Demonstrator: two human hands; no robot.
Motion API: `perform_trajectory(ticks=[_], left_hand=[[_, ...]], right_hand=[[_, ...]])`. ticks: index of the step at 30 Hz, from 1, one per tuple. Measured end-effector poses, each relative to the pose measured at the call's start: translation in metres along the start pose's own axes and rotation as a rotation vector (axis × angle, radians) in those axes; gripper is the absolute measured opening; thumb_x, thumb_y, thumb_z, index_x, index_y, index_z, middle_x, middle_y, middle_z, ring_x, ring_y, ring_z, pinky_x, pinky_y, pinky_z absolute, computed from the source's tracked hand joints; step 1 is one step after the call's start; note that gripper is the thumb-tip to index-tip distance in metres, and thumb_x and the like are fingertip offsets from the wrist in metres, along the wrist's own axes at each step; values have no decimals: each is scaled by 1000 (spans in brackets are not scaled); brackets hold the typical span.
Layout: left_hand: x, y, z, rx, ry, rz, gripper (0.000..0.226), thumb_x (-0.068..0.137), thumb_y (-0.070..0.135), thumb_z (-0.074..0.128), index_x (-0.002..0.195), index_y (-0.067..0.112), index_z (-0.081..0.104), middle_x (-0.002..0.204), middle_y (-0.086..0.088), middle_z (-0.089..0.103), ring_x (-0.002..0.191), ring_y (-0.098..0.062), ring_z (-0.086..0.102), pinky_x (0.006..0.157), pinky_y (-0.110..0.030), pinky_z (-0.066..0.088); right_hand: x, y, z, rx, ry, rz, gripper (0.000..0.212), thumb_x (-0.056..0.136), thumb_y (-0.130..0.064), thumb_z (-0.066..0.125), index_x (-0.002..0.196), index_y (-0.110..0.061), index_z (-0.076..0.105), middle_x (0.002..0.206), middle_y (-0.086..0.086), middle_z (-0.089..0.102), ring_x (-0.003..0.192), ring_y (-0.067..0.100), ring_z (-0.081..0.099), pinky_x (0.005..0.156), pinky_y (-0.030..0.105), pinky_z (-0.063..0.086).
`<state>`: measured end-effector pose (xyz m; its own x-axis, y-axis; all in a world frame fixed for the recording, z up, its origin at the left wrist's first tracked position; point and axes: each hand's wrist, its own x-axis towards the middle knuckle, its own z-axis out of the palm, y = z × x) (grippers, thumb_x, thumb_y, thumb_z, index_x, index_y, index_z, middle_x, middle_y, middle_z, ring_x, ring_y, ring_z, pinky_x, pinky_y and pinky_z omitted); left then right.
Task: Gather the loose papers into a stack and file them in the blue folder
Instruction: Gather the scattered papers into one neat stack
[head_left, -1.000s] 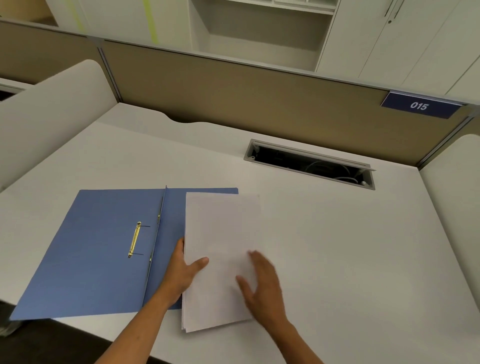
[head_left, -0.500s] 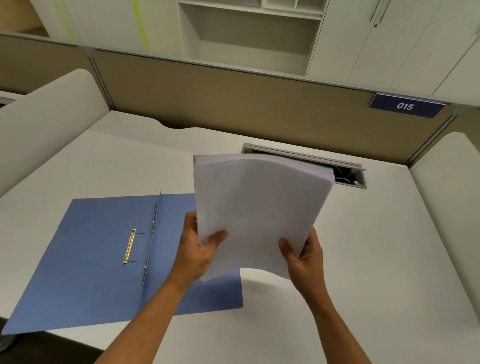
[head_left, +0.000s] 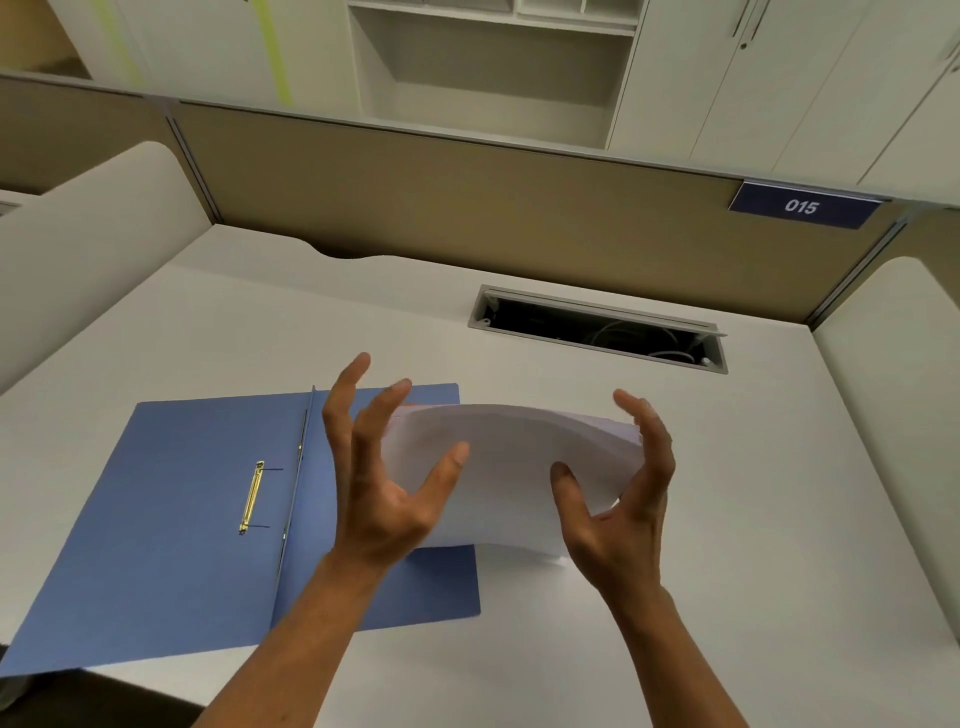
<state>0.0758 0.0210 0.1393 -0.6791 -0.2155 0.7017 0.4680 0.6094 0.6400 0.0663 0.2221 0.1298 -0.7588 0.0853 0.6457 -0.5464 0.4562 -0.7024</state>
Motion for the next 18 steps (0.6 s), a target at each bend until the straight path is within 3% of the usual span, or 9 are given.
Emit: perform_trajectory(ticks=[5,9,12,15,18], left_hand=[[-4,4,2,-3,88,24,45,79,24,68,116,12,46,135,-30,39,128,-4,38,88,-19,49],[-8,-3,2,36,82,31,36,83,24,64,115,17,49,133,-12,43,122,-25,46,79,-45,56],[-12,-9,4,17,72,30,35,84,22,62,117,24,50,136,5,44,126,-18,43,81,-50,54],[-18,-13,7,-66,77,-43,46,86,19,60,126,30,41,137,16,38,124,-17,45,85,-50,53],[-24,-11,11,-188,92,-175,59,88,20,54,134,47,29,131,25,40,115,-12,50,88,-35,54]], right_hand=[[6,0,-1,-43,31,-16,60,72,-14,72,123,-21,42,133,4,45,121,14,46,100,14,42],[5,0,-3,-80,30,-20,44,78,-25,62,119,-17,49,127,11,52,123,-3,40,100,10,39],[4,-1,-2,-71,30,-10,46,79,-24,61,123,-16,47,126,8,52,121,-4,40,98,10,41],[0,-1,-1,22,21,105,56,81,-19,61,131,-31,40,128,-16,48,117,-2,46,93,20,51],[-8,1,3,197,6,299,84,82,0,61,132,-58,26,125,-37,41,114,-2,49,87,16,53]])
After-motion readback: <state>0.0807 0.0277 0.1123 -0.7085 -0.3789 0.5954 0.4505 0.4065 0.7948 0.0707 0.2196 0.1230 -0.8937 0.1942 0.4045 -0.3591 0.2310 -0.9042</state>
